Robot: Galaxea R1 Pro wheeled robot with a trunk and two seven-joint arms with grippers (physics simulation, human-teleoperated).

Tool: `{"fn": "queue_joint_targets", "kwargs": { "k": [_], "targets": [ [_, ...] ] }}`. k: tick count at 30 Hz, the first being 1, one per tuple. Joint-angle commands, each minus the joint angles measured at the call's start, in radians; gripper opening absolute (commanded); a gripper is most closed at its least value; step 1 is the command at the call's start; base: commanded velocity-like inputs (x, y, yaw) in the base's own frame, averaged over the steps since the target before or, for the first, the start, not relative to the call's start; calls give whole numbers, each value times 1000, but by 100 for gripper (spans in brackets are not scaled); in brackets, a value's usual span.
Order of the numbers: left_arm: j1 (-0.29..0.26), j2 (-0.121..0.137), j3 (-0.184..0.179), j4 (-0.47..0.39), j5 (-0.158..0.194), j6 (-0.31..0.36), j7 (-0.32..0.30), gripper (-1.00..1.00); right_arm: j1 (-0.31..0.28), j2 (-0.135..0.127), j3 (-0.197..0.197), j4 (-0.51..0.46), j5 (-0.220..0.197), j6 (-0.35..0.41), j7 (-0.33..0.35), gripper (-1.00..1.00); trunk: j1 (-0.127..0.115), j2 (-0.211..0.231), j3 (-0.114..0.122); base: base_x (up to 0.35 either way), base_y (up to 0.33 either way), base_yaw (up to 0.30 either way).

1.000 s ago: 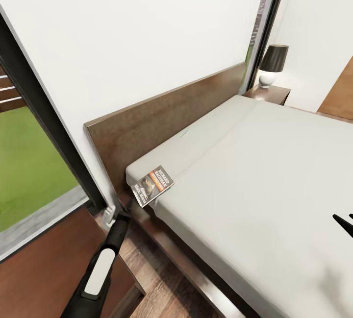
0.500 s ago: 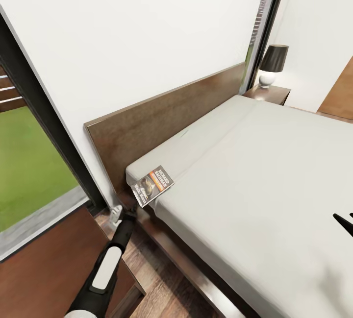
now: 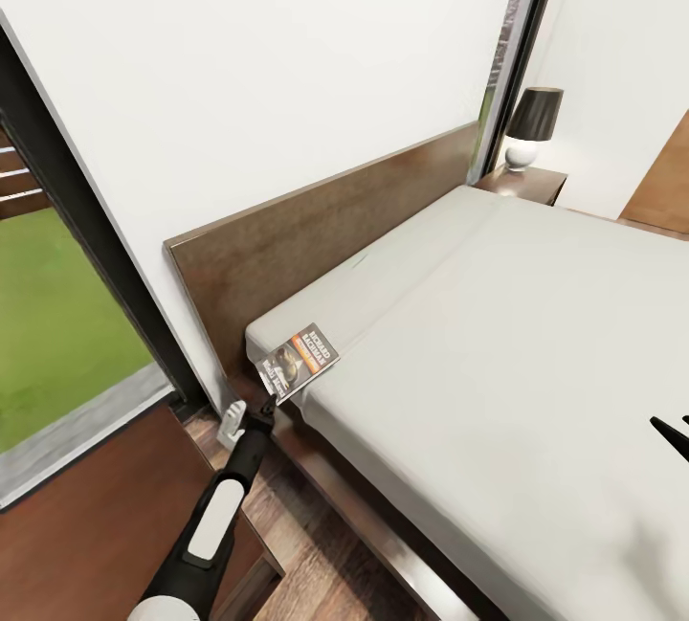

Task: In the bedroom, move the book from the bed onto either nightstand, and place the two sandals side by side next to the bed.

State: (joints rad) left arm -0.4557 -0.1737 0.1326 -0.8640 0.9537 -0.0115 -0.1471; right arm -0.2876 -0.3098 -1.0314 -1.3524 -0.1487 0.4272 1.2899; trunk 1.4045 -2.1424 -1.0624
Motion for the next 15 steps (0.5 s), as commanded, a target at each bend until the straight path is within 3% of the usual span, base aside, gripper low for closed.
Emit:
{"fn": "queue_joint_targets", "kwargs": {
  "k": [1,7,15],
  "targets": [
    [-8,-1,2,11,10,0,-6,100,0,1,-1,-1,-3,10,3,100,0,0,-1,0,0,0],
    [-43,-1,-10,63,10,-23,-6,100,-1,8,-1,-2,-3,10,3,100,0,0,-1,0,0,0],
    [-59,-1,-56,71,10,-36,-6,100,-1,9,-1,-2,-3,10,3,100,0,0,-1,0,0,0]
  ]
}}
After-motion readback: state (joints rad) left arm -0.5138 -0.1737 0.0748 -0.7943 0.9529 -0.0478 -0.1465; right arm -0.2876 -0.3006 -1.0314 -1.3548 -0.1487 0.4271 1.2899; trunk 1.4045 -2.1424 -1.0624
